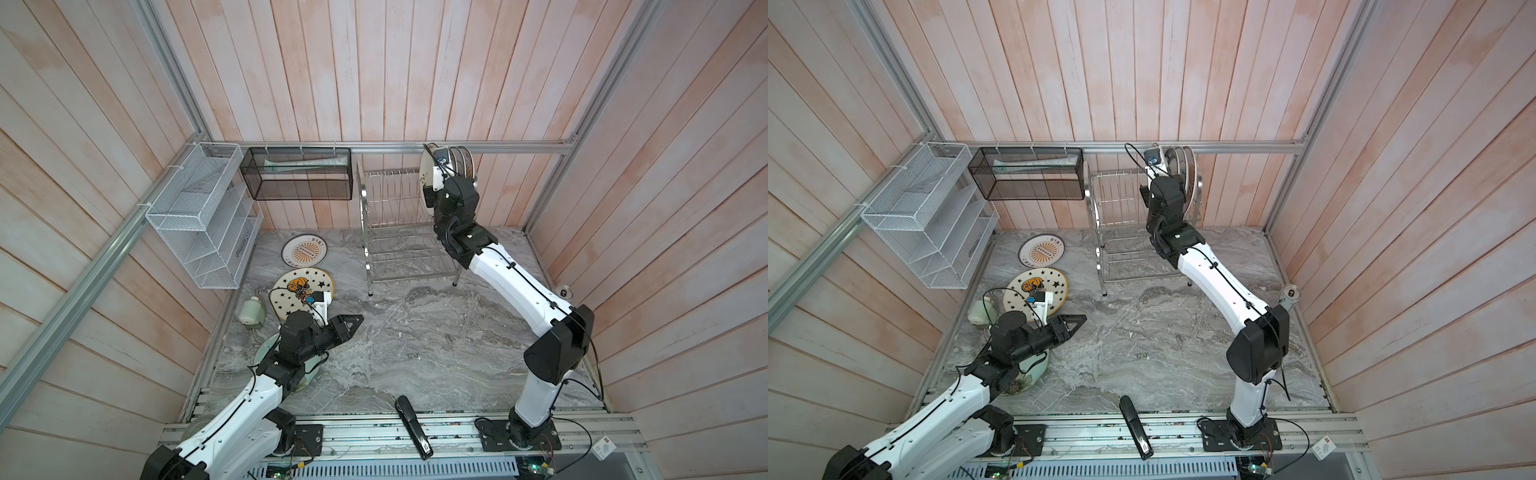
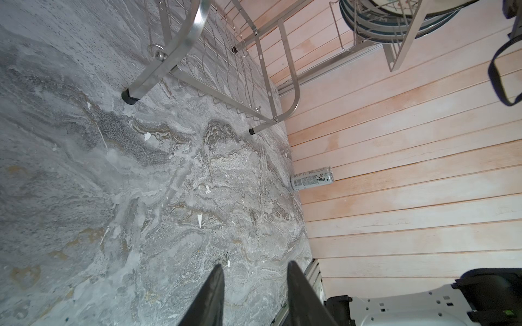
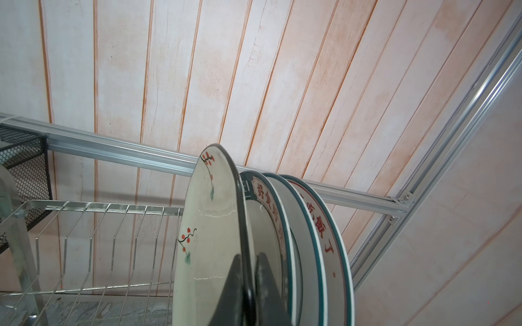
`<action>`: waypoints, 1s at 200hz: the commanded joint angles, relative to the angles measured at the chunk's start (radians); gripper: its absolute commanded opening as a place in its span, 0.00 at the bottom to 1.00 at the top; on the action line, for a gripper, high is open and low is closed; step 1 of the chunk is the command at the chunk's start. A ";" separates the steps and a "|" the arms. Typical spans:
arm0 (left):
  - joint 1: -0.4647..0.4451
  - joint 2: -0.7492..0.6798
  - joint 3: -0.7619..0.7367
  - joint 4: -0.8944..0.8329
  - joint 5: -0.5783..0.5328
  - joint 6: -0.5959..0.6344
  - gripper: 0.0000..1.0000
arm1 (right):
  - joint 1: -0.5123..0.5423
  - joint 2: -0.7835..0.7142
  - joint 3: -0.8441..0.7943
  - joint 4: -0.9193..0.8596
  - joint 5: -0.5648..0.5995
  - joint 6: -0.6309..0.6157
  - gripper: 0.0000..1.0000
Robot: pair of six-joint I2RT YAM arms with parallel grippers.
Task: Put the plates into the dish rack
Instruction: 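Lower the berry plate into the rack slot beside the green-rimmed plates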
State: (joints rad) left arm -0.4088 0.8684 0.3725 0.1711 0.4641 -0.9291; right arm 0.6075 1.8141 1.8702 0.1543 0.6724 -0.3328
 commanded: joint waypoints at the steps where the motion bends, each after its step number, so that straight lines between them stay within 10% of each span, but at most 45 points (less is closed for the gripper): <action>1: -0.003 -0.011 -0.003 -0.005 -0.004 -0.001 0.39 | 0.005 -0.043 0.030 0.113 0.012 0.014 0.00; 200: -0.004 -0.015 -0.002 -0.021 -0.015 0.015 0.39 | 0.004 0.063 0.145 0.051 0.029 -0.018 0.00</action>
State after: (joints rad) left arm -0.4088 0.8612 0.3725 0.1600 0.4637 -0.9279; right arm 0.6075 1.8744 1.9430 0.1108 0.6872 -0.3450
